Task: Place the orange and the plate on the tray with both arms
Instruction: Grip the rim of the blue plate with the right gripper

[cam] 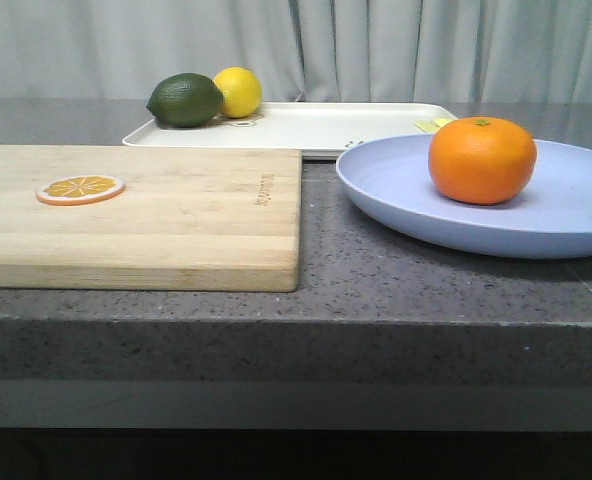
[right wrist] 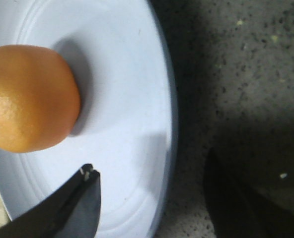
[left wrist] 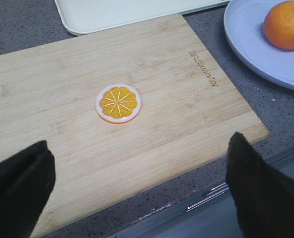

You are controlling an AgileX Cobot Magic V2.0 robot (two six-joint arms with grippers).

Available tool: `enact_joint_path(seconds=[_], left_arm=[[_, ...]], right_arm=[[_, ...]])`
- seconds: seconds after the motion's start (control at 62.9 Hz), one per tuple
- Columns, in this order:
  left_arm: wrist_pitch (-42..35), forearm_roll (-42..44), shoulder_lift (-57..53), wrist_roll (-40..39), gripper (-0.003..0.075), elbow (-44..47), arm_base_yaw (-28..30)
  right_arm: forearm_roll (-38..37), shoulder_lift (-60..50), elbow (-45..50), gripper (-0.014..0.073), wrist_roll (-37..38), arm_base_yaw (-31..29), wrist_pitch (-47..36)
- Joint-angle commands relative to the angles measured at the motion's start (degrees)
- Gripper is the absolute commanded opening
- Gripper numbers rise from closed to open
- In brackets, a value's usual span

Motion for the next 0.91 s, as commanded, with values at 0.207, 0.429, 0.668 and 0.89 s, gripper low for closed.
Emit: enact_joint_path(seconds=[0.207,0.429,0.668,0.89], left_arm=[[-4.18,-0.14,-0.25,-0.01,0.0673,-1.49,0.04],[-4.18,-0.14,-0.25,-0.01,0.0673,-1.49,0.04],[-4.18,-0.14,-0.25,-0.01,0.0673,-1.49,0.04],[-4.18,-0.14,-0.25,-0.01,0.0673,-1.49,0.04]], right_arm=[[4.53,-1.00,-1.60,0.0228,-1.06,0.10,-1.01],[4.53,-1.00,-1.60,0.0057,-1.06,0.10,-3.06],[4.53,-1.00,-1.60,-0.0055,-1.06,0.10,-3.31],[5.23,-1.00,-1.60,-0.0067,-1.06,0.10,-1.72]])
